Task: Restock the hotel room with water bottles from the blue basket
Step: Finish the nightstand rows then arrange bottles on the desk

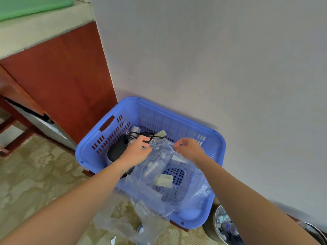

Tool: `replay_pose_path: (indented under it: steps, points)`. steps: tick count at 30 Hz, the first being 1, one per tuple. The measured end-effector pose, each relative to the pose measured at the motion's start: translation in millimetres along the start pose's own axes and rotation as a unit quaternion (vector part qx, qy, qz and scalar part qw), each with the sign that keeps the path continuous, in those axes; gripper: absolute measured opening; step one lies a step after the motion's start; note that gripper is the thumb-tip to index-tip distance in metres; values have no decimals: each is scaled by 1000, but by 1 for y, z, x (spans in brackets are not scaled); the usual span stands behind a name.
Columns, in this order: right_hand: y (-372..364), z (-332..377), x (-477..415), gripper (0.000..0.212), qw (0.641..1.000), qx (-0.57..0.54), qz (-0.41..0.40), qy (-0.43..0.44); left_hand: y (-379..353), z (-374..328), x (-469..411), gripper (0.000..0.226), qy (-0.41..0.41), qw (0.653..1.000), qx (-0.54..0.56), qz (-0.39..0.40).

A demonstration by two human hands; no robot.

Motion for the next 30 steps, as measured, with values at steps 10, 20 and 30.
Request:
replay_pose_path:
  steps: [10,20,30]
  points:
    - [5,-43,-35,11,998,29,-20,-57,15,2,-63,32,-28,998,-7,-53]
    - [5,-54,-103,16,995,76,7,-59,-63,62,-86,41,143,954,-65,257]
    - [-45,-84,-163,13,982,151,85,-75,-109,99,-111,33,48,902,-350,249]
Point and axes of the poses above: each hand's wrist, its own x-axis away from the middle knuckle, its own y-axis out of the back of the hand, z = x × y, the point moved 7 cm from there along -x, towards the middle knuckle, and after that the axes turned 4 degrees about x, right-handed, at the moved point
